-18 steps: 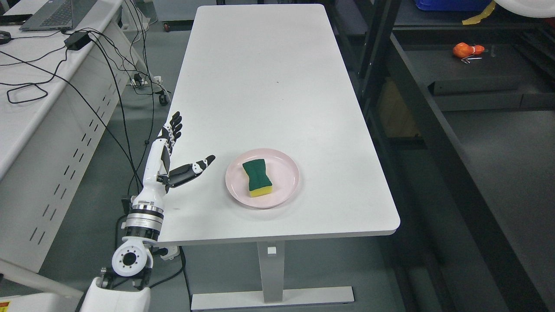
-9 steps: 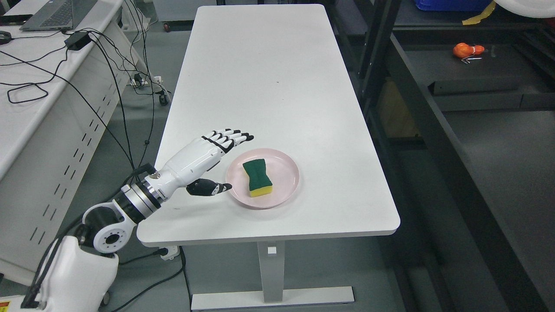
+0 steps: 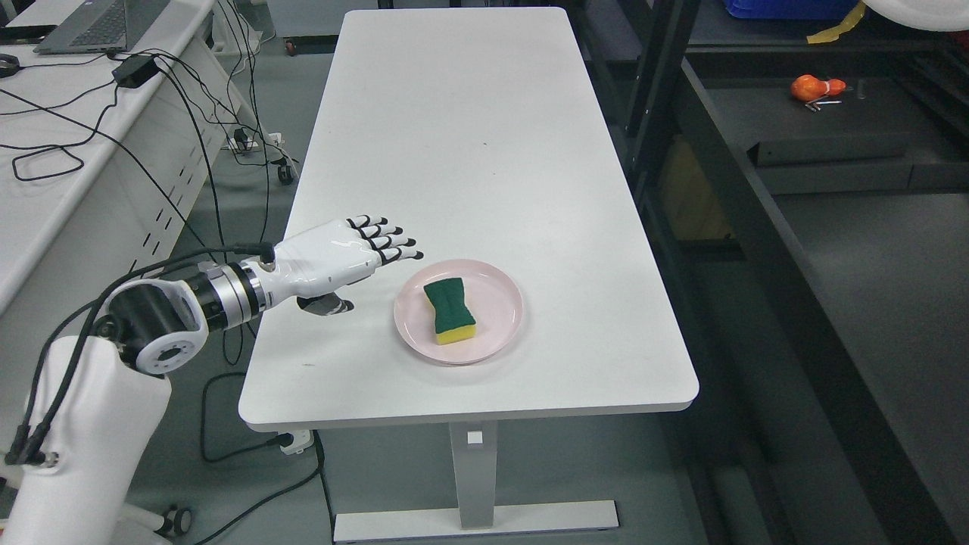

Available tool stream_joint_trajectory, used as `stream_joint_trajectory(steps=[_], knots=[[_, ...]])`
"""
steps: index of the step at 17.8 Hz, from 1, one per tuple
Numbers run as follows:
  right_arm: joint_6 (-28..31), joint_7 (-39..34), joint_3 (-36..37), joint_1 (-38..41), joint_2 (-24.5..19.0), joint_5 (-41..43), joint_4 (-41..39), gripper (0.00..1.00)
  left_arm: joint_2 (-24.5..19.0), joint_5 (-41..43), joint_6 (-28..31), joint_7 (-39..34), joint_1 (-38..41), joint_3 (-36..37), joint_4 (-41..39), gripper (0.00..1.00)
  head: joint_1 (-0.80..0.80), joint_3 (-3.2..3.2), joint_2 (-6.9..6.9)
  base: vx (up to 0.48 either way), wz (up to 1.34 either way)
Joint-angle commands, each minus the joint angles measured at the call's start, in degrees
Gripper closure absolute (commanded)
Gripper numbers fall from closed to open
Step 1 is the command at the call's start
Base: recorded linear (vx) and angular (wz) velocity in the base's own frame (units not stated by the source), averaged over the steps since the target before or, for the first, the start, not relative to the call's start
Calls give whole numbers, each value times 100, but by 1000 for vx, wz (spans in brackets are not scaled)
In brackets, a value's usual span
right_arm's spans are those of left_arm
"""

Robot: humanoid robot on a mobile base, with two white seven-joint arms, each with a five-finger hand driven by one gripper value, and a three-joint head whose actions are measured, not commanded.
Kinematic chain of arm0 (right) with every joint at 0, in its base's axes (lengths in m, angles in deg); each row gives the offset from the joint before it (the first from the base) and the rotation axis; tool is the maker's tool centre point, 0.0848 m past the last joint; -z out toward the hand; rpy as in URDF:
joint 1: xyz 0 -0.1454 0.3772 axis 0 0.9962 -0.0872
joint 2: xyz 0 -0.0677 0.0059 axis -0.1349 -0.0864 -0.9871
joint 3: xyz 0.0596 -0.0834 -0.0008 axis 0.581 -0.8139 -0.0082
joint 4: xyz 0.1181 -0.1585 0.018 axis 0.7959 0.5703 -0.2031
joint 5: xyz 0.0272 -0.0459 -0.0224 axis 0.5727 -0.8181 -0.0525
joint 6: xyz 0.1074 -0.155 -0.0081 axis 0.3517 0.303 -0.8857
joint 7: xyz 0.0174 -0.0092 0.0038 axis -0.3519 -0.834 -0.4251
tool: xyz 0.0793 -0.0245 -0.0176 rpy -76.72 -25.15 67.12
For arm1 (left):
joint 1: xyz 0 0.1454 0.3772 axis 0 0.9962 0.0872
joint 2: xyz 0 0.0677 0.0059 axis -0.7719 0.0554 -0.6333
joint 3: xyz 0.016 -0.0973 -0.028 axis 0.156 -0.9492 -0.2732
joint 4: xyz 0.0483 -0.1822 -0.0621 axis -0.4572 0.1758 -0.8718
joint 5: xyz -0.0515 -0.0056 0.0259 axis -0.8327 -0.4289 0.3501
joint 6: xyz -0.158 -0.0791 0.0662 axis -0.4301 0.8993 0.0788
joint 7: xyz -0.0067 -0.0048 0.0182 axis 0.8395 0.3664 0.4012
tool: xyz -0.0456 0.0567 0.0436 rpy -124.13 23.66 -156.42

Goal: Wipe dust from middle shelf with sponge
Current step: 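Lower the left hand over the green-yellow sponge and close fingers on it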

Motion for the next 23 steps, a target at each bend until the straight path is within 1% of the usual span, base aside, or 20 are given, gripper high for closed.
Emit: stream_joint_trajectory(steps=[1,3,5,8,13,17,23], knots=[[1,3,-8,0,100,0,-100,0,-117,628,3,29,-857,450,1110,16,0,0,0,0,0],[1,3,0,9,100,0,-100,0,128,680,38,-32,-946,617,1181,18,0,0,0,0,0],[1,3,0,0,100,0,-100,0,488,934,47,-137,-946,662,1190,18,0,0,0,0,0],[1,3,0,0,100,0,-100,0,867,1251,47,-181,-920,679,1295,18,0,0,0,0,0],[1,3,0,0,100,0,-100,0,1333,1506,109,-410,-753,829,1480,20,0,0,0,0,0],[1,3,0,0,100,0,-100,0,1492,1708,118,-410,-490,829,1480,20,0,0,0,0,0],[1,3,0,0,100,0,-100,0,1457,1700,153,-410,-313,741,1463,21,0,0,0,0,0]])
